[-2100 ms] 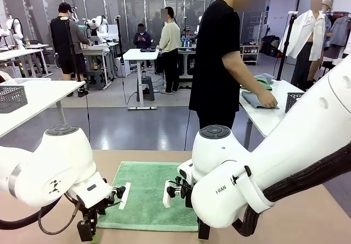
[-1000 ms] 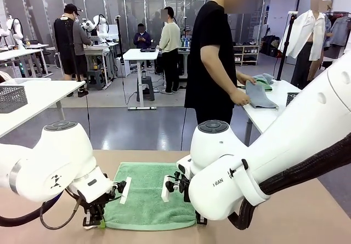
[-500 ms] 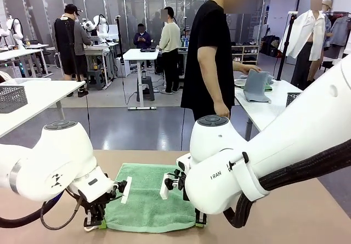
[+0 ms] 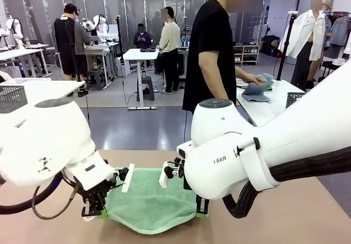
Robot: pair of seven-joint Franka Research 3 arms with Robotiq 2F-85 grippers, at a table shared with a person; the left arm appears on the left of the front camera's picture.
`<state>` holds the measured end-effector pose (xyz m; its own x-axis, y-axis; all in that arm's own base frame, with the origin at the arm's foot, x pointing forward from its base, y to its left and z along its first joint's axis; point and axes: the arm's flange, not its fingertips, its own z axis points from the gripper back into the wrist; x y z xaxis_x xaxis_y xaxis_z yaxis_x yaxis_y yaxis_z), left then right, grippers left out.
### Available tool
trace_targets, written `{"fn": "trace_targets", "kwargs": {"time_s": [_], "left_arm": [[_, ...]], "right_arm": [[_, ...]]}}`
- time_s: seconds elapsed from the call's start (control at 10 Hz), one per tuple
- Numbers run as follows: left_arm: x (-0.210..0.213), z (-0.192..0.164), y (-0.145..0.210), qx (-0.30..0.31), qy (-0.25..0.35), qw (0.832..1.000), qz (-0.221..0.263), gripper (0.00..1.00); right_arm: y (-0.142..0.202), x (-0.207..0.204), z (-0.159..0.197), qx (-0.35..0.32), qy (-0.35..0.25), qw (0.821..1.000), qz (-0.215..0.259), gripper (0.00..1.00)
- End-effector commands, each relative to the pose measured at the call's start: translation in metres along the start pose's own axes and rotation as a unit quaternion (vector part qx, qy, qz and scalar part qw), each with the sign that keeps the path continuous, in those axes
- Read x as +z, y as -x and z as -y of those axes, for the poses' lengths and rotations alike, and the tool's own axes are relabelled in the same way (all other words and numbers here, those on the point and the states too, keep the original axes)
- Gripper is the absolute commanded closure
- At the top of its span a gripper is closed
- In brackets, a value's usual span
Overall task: Fold the towels and place them in the basket.
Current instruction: When a person lays out a Towel with hook on the table, fold it in half twice.
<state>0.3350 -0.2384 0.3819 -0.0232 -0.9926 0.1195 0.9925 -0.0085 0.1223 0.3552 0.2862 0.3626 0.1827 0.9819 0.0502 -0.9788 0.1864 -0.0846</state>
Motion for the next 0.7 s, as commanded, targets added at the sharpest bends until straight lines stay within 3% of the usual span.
{"fn": "trace_targets", "kwargs": {"time_s": [0.0,0.6], "left_arm": [[0.017,0.025,-0.002,0.006,-0.012,1.0,-0.004,1.0],[0.027,0.015,-0.014,0.001,-0.015,1.0,0.01,1.0]], "right_arm": [[0.007,0.019,-0.002,0.023,0.01,1.0,-0.004,1.0],[0.003,0.021,-0.003,0.011,0.014,1.0,-0.002,1.0]]}}
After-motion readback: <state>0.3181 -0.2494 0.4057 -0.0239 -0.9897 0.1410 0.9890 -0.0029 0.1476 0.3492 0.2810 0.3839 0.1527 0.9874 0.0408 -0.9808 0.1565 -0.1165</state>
